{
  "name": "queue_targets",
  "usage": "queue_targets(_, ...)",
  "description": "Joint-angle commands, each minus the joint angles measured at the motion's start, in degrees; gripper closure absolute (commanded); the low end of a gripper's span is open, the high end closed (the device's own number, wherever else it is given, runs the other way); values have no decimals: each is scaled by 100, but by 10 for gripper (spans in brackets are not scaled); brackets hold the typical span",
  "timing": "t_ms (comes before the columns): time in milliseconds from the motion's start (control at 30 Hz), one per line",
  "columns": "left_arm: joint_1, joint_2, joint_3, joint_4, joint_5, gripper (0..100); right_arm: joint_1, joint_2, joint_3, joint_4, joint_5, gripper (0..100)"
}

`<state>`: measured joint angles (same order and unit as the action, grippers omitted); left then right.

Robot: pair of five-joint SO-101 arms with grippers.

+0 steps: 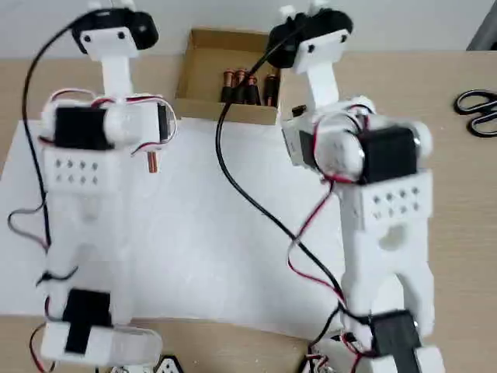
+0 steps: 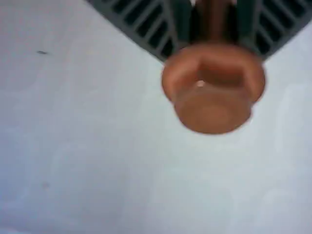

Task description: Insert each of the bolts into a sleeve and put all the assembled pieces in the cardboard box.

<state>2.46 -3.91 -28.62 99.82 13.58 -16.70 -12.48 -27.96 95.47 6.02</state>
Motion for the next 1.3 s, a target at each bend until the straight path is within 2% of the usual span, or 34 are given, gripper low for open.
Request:
queue_targets(0,343,-985,4,53,-9,994,-4,-752,-308,31,18,995)
queue_targets(133,800,-1899,497,-9,-9,994,-4,-1534,167,48,9,995)
queue_targets(233,853,-2558,998,-237,-9,994,-4,-2246,1081,13,0,994)
queue_targets(333,844,-3182,1798,-624,-9,994,-4,-2976,2251,-136,-97,993)
queue_targets(433,844,-3798,2870,-1319,-9,994,4,-3697,3543,-734,-475,993)
queue_targets(567,870,-4571,4620,-2796,-9,994,4,-4435,5626,-2501,-589,993)
queue_targets(700,862,-5081,6369,-4809,0,994,4,-4892,7754,-4875,-589,994)
queue_targets(833,879,-5380,7574,-6365,0,994,-4,-5191,9204,-6888,-589,995)
queue_targets(900,888,-5468,7846,-6655,0,994,-4,-5323,9635,-7371,-589,995)
queue_targets(1000,897,-5495,7934,-6716,0,994,-57,-5560,10057,-7574,-598,995)
queue_targets(1100,923,-5486,7916,-6716,0,994,-356,-5859,10347,-7600,-607,995)
queue_targets(1267,1442,-5495,7899,-6725,0,994,-1033,-6475,10919,-7600,-607,995)
